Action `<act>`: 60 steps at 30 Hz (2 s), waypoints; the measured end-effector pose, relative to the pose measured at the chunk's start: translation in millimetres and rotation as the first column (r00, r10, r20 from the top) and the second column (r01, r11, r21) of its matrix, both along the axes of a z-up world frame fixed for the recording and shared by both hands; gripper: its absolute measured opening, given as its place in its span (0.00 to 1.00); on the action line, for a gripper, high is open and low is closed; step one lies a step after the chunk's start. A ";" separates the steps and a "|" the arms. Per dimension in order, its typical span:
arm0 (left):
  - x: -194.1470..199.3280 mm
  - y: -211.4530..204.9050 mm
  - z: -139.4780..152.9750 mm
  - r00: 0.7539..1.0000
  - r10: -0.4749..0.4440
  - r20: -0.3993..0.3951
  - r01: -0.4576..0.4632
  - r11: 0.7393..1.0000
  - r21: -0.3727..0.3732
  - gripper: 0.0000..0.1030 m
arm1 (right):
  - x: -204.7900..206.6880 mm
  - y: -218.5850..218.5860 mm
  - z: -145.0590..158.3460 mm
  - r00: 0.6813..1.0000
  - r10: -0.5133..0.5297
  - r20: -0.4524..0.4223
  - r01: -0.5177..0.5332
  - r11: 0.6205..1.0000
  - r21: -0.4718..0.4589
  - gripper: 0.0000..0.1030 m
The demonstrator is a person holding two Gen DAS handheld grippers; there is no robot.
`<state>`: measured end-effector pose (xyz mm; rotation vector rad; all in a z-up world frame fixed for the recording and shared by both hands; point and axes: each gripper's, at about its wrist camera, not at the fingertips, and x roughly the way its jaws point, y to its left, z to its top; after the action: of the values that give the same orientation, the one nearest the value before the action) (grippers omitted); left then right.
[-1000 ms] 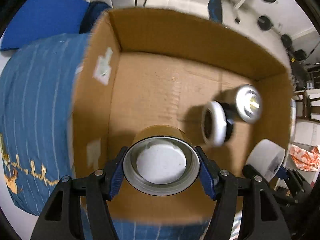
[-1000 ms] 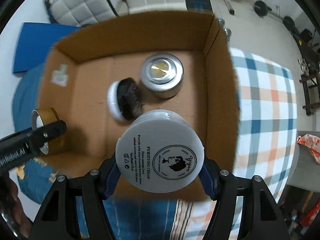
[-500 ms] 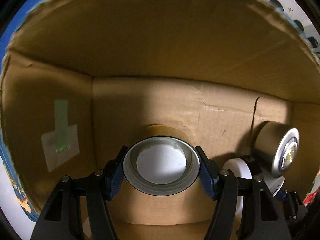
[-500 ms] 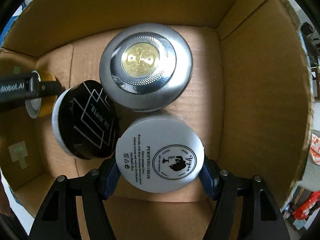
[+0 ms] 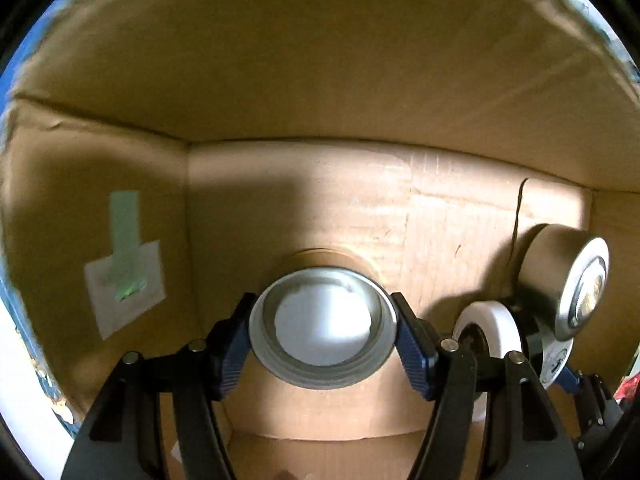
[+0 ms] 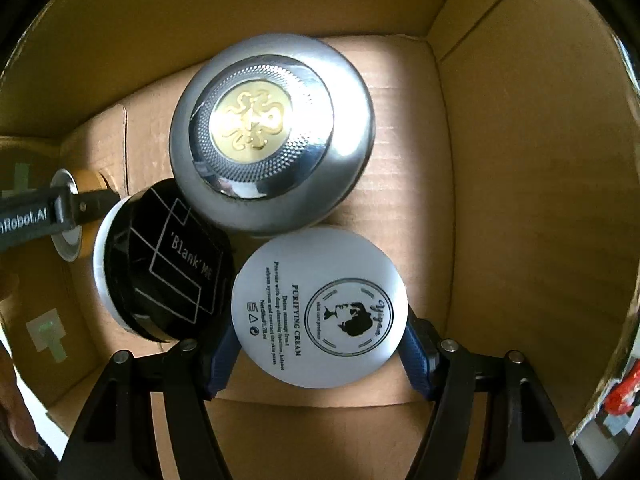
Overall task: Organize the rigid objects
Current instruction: 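Withdraw both tools from the box toward the remaining items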
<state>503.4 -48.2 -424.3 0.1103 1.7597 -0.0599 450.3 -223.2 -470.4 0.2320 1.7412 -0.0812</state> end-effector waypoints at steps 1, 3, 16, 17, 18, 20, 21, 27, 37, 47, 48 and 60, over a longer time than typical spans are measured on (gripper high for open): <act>-2.6 1.8 5.4 1.000 -0.001 0.014 0.001 1.000 0.001 0.63 | -1.7 -7.5 2.0 1.000 -0.002 0.000 0.002 1.000 0.001 0.70; -5.4 6.1 14.4 0.999 -0.006 0.039 0.006 1.000 0.007 0.72 | -3.8 -8.3 8.7 1.000 -0.005 0.007 0.005 1.000 0.005 0.72; -50.7 20.6 87.8 0.983 0.028 0.180 -0.016 0.998 -0.066 0.91 | -25.4 -11.7 82.6 0.990 0.023 0.137 -0.022 1.000 -0.014 1.00; -59.0 21.1 94.6 0.980 0.033 0.194 -0.020 0.997 -0.072 0.91 | -29.1 -12.1 87.7 0.989 0.022 0.143 -0.020 1.000 -0.013 1.00; -66.4 19.0 96.9 0.978 0.038 0.204 -0.022 0.997 -0.077 0.91 | -34.3 -11.8 91.7 0.989 0.021 0.149 -0.019 1.000 -0.012 1.00; -79.6 25.8 109.3 0.972 0.045 0.232 -0.024 0.996 -0.091 0.91 | -43.8 -9.5 103.0 0.985 0.025 0.172 -0.024 1.000 -0.007 1.00; -89.1 27.4 116.4 0.967 0.044 0.251 -0.021 0.996 -0.092 0.91 | -50.2 -7.4 106.8 0.983 0.025 0.183 -0.023 1.000 -0.011 1.00; -119.4 29.5 156.3 0.926 0.047 0.375 -0.014 0.996 -0.091 0.91 | -91.2 3.2 141.5 0.963 0.049 0.267 -0.035 0.998 -0.057 1.00; -193.1 39.9 219.5 0.845 0.029 0.534 0.021 0.996 -0.088 0.91 | -157.5 8.0 215.9 0.901 0.072 0.427 -0.032 0.995 -0.099 1.00; -238.9 43.4 224.3 0.837 0.019 0.546 0.026 0.997 -0.076 0.91 | -203.3 -0.4 236.0 0.885 0.047 0.463 -0.035 0.999 -0.035 1.00; -242.4 44.3 214.3 0.850 0.018 0.526 0.017 0.998 -0.061 0.91 | -206.2 -3.5 232.3 0.890 0.043 0.455 -0.034 0.999 -0.028 1.00; -256.5 50.2 43.1 0.977 0.088 0.196 -0.086 0.996 -0.020 0.91 | -213.8 -71.5 70.5 0.962 -0.185 0.199 0.171 0.981 0.088 0.85</act>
<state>246.9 2.0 -381.2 0.0291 1.5637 0.0047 236.5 -294.7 -399.9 0.4342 1.5146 -0.1230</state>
